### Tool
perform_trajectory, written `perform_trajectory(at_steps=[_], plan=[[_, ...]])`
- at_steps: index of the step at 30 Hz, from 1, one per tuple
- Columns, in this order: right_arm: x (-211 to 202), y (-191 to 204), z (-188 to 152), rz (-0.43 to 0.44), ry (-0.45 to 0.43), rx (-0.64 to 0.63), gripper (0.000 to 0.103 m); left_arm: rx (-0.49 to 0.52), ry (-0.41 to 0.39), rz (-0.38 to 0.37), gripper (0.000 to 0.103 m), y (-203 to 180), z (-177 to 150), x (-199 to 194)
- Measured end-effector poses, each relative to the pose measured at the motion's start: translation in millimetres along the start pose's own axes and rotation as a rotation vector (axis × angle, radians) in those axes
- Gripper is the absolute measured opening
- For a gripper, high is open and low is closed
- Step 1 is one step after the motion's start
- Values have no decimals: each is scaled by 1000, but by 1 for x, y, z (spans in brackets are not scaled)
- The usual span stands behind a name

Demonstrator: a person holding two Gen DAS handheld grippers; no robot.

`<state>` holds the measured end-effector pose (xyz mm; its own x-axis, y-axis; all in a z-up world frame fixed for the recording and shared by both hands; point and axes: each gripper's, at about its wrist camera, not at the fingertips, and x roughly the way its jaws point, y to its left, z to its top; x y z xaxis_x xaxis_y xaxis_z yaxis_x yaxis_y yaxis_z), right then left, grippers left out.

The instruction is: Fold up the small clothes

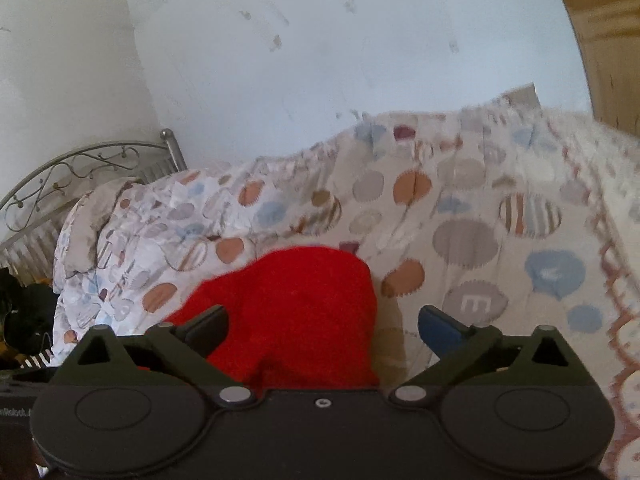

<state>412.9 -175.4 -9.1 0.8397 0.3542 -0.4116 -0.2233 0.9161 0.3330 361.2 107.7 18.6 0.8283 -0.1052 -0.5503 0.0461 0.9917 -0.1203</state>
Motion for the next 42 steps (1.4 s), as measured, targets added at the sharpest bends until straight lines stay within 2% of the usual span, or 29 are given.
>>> perform_trajectory(at_steps=[8,14,18,25,31,37,42], plan=[[-68,27,13,1,-116,-84,102,40,-95,15,102,-14,5,-63],[-121,40,10,-7,-182,-119,102,42,-163,31,102,-19,-6,-115],[-155,48,3,-16,-213,-152,102,49,-188,72,103,-20,-18,-148],[-214,66,-27,-23,-250,-221,102,61,-227,109,103,-21,-51,-199],[-255,81,-62,-4,-182,-265,103,41,-201,74,103,-17,-88,-237],[-291,93,-91,-61,-187,-277,103,-16,-188,97,103,-3,-115,-264],[-317,97,-114,-133,-240,-263,103,-5,-202,137,103,5,-134,-271]])
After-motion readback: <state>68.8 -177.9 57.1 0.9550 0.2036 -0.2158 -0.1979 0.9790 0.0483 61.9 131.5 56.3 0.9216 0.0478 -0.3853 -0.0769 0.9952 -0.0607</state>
